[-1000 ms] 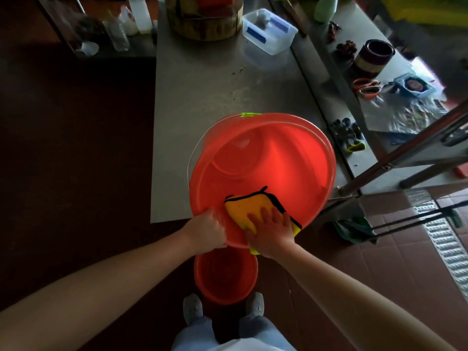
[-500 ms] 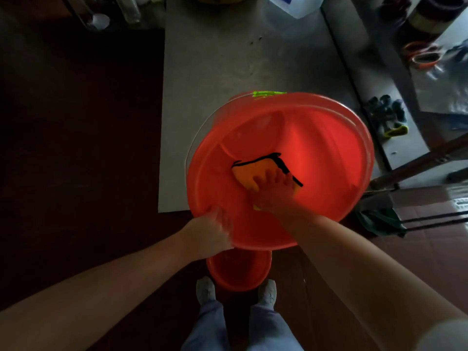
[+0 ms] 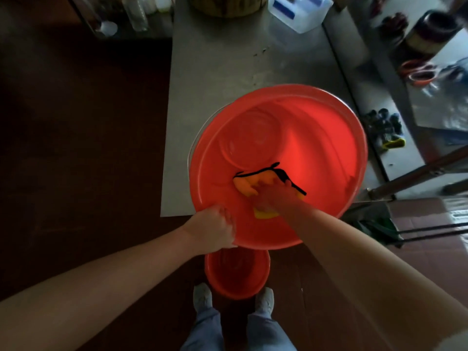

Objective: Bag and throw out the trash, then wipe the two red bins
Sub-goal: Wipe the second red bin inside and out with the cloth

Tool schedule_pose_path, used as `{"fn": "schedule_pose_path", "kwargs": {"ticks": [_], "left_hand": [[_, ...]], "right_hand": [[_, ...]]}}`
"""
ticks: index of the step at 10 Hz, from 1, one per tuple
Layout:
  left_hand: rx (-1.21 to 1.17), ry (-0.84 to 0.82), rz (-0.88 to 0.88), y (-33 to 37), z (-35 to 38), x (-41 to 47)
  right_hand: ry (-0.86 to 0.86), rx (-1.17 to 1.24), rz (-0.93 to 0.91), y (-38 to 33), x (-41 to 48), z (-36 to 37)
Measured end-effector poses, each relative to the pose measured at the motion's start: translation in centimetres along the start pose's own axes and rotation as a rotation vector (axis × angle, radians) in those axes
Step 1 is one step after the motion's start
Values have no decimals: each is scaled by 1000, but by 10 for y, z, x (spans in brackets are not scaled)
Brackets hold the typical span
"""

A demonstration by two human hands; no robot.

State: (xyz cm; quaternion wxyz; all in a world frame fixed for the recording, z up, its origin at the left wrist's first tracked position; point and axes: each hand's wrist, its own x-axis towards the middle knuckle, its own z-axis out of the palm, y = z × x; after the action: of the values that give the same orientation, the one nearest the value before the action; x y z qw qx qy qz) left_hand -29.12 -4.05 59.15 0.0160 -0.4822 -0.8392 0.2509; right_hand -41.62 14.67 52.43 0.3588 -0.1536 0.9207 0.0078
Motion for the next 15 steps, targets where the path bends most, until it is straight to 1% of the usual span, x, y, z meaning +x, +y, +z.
{"fn": "schedule_pose_path", "kwargs": {"ticks": [1,2,3,4,5,6,7,8,9,10,11,12,13,15], "left_hand": [[-40,-27,9,-6,-4,-2],[-36,-70,6,-14,-7,-2],[-119,-87,21,-18,-5,1],[-109,-50,1,-19,-3,1],[-135,-52,31,-12,3,3],[-96,-27,75,-9,7,0],[-51,20,93,-4,11,-4],[-78,-8,75,-3,13,-1],[-34,86,5,-5,11,2],[-87,94,-14,-1,16,6],[-111,28,-9,-4,11,4],[-65,-46,-26,-7,7,0],[-93,-108,-5,-14,4,-3],[-135,-214,-14,-25,2,-11]], "right_hand": [[-5,-152,28,-6,-27,7],[-45,-141,45,-8,-60,7],[-50,-172,32,-6,-86,8],[-10,-174,19,-5,-97,8],[-23,-144,34,-8,-83,11],[19,-102,25,-8,-56,19],[106,-60,-14,-5,-28,24],[133,-84,4,-5,2,18],[182,53,2,-6,24,7],[118,-21,56,-8,36,1],[-19,-87,96,-14,34,-9],[-16,-56,95,-16,17,-8],[59,-59,54,-18,-12,-3],[-19,-235,-4,-7,-69,-4]]}}
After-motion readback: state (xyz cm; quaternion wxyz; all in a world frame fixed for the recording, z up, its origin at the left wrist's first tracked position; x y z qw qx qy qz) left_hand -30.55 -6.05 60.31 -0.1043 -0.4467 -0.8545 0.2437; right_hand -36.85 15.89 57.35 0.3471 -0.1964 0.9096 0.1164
